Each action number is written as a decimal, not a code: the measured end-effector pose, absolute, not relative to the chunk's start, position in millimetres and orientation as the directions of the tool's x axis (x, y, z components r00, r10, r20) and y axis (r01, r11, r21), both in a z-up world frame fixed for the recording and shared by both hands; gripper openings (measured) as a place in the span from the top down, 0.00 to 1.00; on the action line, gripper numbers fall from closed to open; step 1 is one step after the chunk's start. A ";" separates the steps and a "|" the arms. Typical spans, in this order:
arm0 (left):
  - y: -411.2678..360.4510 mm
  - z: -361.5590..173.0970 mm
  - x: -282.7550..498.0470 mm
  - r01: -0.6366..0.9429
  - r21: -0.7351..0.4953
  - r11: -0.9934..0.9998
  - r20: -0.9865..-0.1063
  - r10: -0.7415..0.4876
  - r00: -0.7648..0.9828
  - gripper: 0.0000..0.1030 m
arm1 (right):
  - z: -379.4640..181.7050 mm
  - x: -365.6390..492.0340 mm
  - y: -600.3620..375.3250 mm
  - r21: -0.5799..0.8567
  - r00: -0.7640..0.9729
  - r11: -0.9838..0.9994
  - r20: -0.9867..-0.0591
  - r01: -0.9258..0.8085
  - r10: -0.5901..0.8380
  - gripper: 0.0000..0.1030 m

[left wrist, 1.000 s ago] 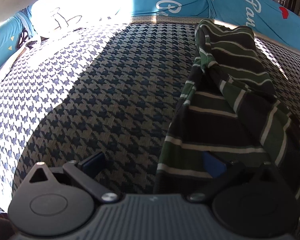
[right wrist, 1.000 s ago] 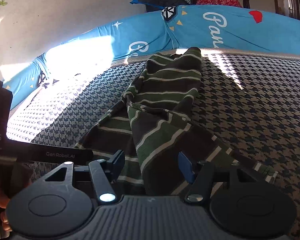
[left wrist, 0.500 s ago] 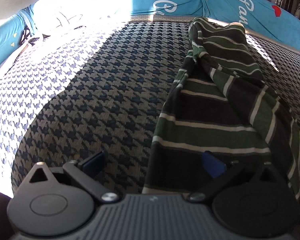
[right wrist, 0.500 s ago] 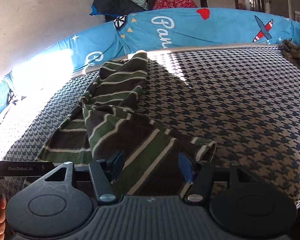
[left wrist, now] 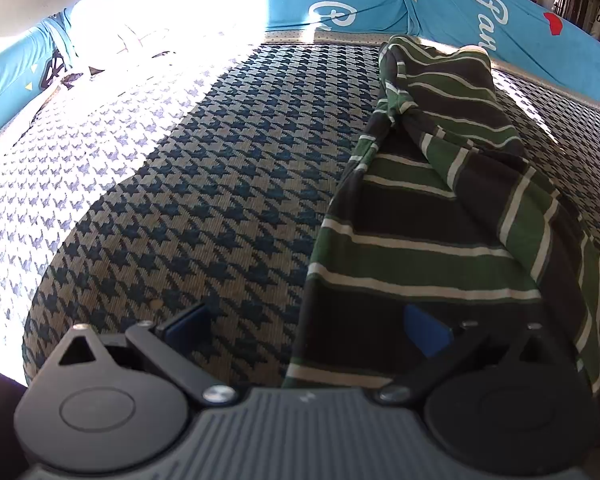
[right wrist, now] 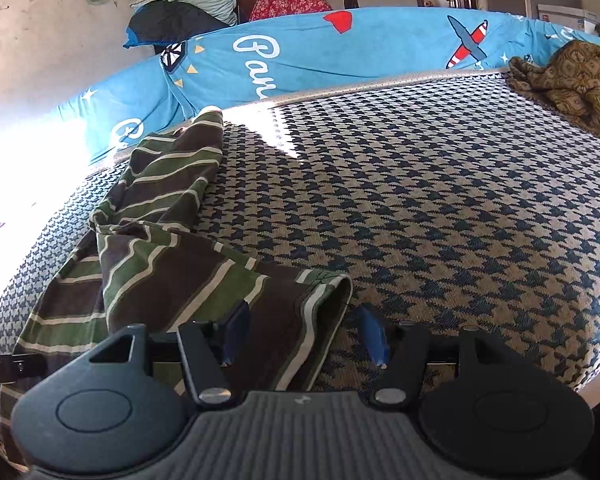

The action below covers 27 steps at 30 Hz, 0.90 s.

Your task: Fold clothes

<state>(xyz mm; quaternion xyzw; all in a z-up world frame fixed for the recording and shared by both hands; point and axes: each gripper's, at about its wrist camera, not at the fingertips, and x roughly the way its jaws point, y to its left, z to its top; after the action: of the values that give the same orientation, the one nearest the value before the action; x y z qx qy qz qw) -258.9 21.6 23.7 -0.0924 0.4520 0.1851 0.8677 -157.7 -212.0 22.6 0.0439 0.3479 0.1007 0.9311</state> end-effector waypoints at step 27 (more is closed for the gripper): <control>54.2 35.9 -275.7 -0.521 -0.033 0.853 -0.793 0.295 0.533 0.00 | 66.7 -214.4 -154.7 0.315 0.627 0.761 -0.434 -0.568 0.647 0.94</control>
<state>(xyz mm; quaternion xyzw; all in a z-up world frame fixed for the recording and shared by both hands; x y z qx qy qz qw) -275.7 54.2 35.9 -0.1340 0.4220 0.2358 0.8651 -214.4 -154.7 66.7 0.0739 0.2693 0.3379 0.8988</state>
